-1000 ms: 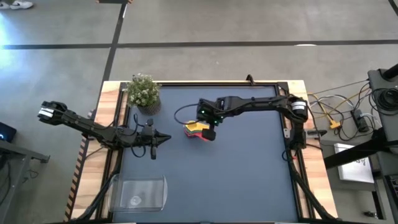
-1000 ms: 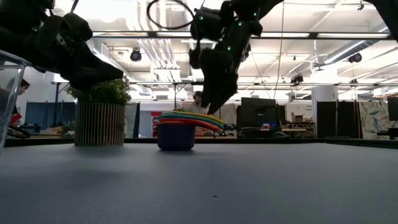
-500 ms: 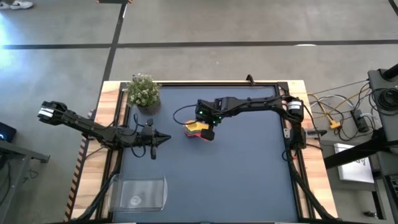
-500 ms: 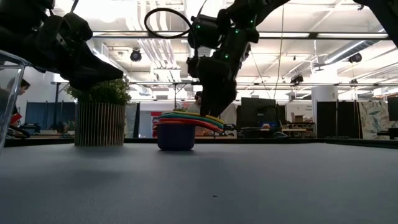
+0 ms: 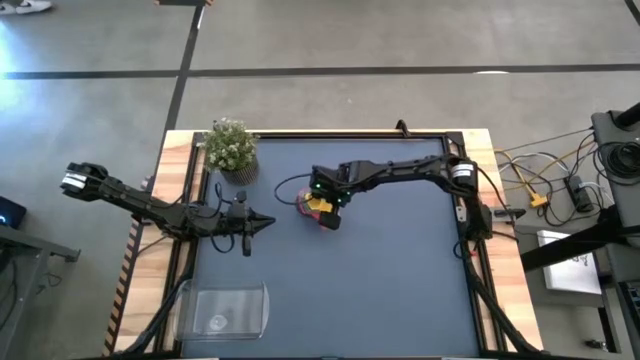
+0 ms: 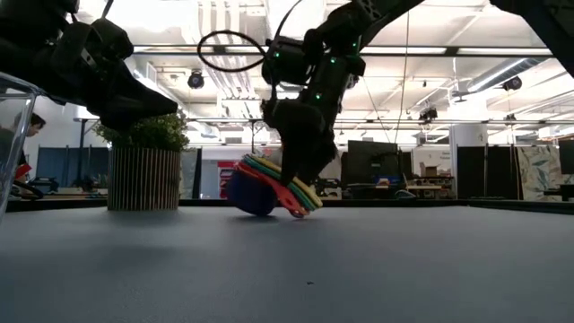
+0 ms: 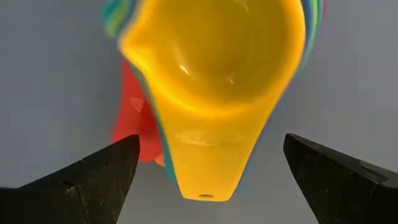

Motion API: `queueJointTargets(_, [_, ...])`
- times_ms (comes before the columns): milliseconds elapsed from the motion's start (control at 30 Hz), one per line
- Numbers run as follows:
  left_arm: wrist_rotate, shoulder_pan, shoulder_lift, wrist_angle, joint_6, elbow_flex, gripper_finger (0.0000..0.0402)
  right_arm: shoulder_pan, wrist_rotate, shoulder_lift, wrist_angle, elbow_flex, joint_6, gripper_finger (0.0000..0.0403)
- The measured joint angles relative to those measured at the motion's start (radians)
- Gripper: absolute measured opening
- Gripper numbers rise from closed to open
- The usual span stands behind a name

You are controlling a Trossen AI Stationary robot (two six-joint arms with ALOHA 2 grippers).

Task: Nest measuring cups in basket
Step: Put the stacked measuring cups into the transparent bin

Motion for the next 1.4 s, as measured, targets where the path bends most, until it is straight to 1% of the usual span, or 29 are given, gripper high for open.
queueJointTargets(300, [0.000,0.000,0.000,-0.002,0.005,0.000,0.0000,0.003,-0.004,-0.010,0.005,0.039,0.061,0.0386])
queueJointTargets(500, [0.000,0.000,0.007,0.000,0.000,0.000,0.0000,0.005,-0.003,-0.010,0.015,0.039,0.066,0.0386])
queueJointTargets(700, [-0.026,0.000,0.040,0.017,0.004,0.006,0.0000,0.002,-0.003,-0.014,0.023,0.039,0.051,0.0386])
queueJointTargets(833, [-0.034,0.000,0.095,0.019,0.040,0.072,0.0000,0.000,-0.004,-0.039,0.015,0.039,0.031,0.0386])
queueJointTargets(900, [-0.037,0.000,0.142,0.018,0.065,0.122,0.0000,0.000,-0.004,-0.059,0.010,0.039,0.006,0.0386])
queueJointTargets(1000, [-0.075,0.002,0.234,0.019,0.127,0.206,0.0000,0.000,-0.003,-0.091,0.006,0.039,-0.010,0.0386])
queueJointTargets(1100, [-0.084,0.029,0.327,-0.008,0.199,0.284,0.0000,0.000,-0.003,-0.124,-0.034,0.039,-0.033,0.0386])
queueJointTargets(1167, [-0.080,0.067,0.382,-0.038,0.212,0.334,0.0000,0.000,-0.003,-0.147,-0.069,0.036,-0.043,0.0386])
queueJointTargets(1200, [-0.062,0.090,0.407,-0.055,0.211,0.359,0.0000,0.000,-0.004,-0.157,-0.075,0.033,-0.043,0.0386])
queueJointTargets(1267, [0.027,0.143,0.456,-0.079,0.210,0.400,0.0000,0.002,-0.003,-0.181,-0.072,0.011,-0.041,0.0386])
queueJointTargets(1333, [0.138,0.194,0.505,-0.073,0.210,0.434,0.0000,0.007,-0.003,-0.207,-0.043,-0.028,-0.041,0.0386])
queueJointTargets(1400, [0.200,0.238,0.546,-0.067,0.210,0.454,0.0000,0.013,-0.003,-0.237,0.005,-0.086,-0.041,0.0386])
